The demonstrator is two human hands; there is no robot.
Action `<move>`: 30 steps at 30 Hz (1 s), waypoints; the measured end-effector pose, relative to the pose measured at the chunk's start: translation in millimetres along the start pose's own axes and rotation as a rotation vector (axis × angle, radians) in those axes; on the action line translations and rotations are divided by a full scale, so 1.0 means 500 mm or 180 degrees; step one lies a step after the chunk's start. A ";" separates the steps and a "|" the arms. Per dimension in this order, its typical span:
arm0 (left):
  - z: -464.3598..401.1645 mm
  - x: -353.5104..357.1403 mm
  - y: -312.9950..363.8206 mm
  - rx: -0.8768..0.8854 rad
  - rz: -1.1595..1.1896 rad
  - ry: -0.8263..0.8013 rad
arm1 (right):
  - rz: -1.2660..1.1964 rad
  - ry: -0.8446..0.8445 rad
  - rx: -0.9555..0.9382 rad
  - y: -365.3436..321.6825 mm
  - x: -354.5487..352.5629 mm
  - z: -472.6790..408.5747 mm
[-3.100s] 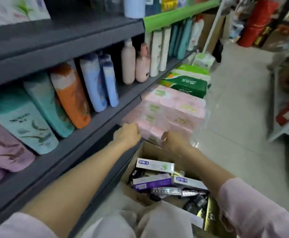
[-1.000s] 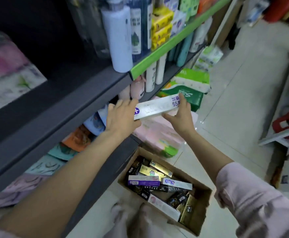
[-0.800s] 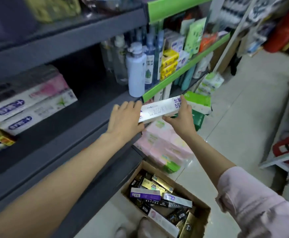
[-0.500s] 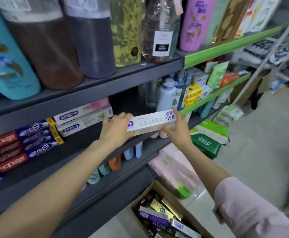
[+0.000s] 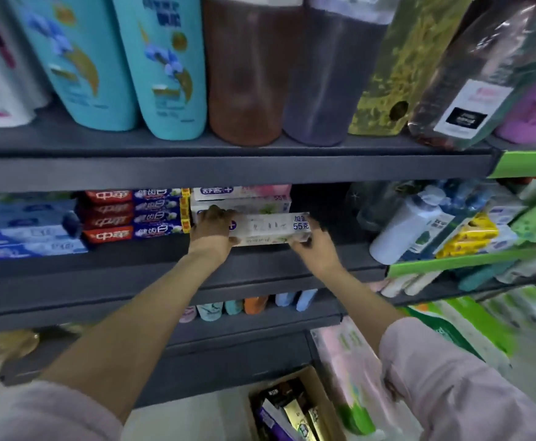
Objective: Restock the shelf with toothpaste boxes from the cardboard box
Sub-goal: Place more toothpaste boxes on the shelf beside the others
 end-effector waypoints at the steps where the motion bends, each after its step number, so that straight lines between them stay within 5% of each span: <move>1: -0.005 0.010 -0.012 -0.0090 -0.0025 0.0053 | 0.0063 -0.0134 0.0038 0.001 0.014 -0.014; 4: 0.007 0.029 -0.037 -0.0267 -0.0098 0.0299 | 0.0378 -0.0435 0.0196 0.003 0.049 -0.044; 6: 0.023 0.034 -0.040 -0.0159 -0.0194 0.0394 | 0.0954 -0.0184 0.0126 -0.004 0.059 -0.050; 12: 0.026 0.058 -0.052 0.0119 -0.0215 0.0020 | 0.1740 -0.0029 -0.0182 -0.026 0.097 -0.050; 16: 0.007 0.054 -0.055 0.0106 -0.0152 -0.0567 | 0.1794 -0.0461 -0.0017 -0.022 0.100 -0.077; 23: -0.010 0.024 -0.043 -0.0023 -0.0408 -0.0508 | 0.1505 -0.0962 0.0324 -0.035 0.098 -0.093; 30: 0.063 0.041 0.029 0.0433 -0.0016 0.0395 | 0.0869 -0.0049 -0.0245 -0.010 0.075 0.008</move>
Point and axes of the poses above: each hand's wrist, its own z-axis away from the middle knuckle, its own x-axis out of the palm, y = z × x, the point moved 5 cm from there along -z, towards the middle knuckle, and after that the axes turned 5 degrees about -y, right-handed, at the moved point
